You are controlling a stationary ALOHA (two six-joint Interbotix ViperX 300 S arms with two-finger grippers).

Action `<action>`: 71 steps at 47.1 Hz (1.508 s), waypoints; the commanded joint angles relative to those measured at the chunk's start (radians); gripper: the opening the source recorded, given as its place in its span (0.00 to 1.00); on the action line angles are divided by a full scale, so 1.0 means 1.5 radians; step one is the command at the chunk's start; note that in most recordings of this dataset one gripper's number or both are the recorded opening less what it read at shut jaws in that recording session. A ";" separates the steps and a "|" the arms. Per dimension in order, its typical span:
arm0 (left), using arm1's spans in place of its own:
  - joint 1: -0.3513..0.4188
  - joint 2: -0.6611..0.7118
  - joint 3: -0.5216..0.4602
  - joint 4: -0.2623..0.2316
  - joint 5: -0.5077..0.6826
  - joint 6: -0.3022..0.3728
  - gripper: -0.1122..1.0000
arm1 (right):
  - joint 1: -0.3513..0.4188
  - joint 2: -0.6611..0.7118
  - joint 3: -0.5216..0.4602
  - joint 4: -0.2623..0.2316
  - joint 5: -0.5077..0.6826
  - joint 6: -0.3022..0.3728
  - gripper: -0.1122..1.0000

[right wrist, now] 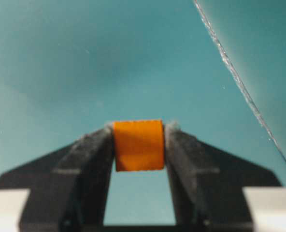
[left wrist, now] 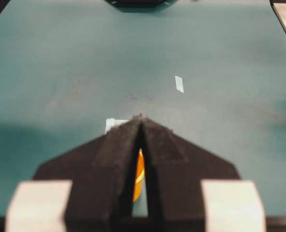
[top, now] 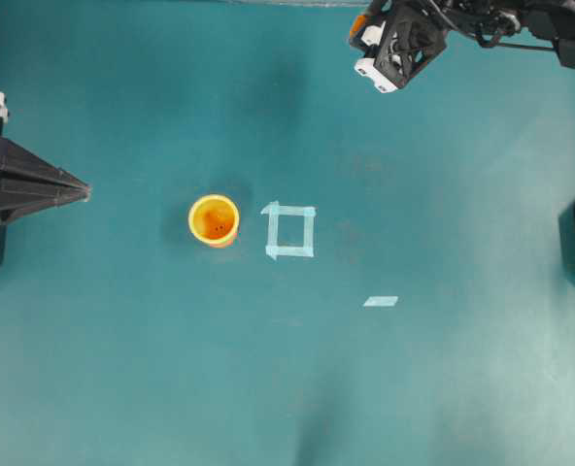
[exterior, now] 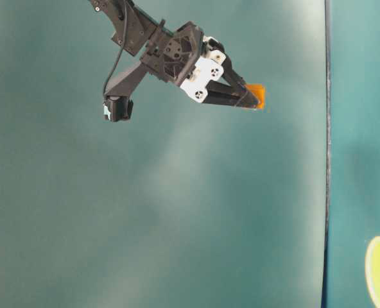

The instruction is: Move the block backward with right arm.

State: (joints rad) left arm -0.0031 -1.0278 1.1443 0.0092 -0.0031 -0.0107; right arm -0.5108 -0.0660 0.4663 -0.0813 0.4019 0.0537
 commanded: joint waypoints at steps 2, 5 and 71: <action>0.001 0.003 -0.022 0.001 -0.002 -0.002 0.10 | -0.002 -0.009 -0.011 0.000 -0.002 0.001 0.46; 0.001 0.002 -0.024 0.000 -0.003 -0.002 0.10 | -0.002 -0.009 -0.012 0.000 -0.002 0.001 0.46; 0.001 0.002 -0.022 0.001 -0.001 -0.002 0.10 | -0.002 -0.009 -0.010 0.000 0.008 0.000 0.46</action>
State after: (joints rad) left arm -0.0015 -1.0278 1.1428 0.0092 -0.0015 -0.0138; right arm -0.5108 -0.0660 0.4663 -0.0813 0.4172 0.0537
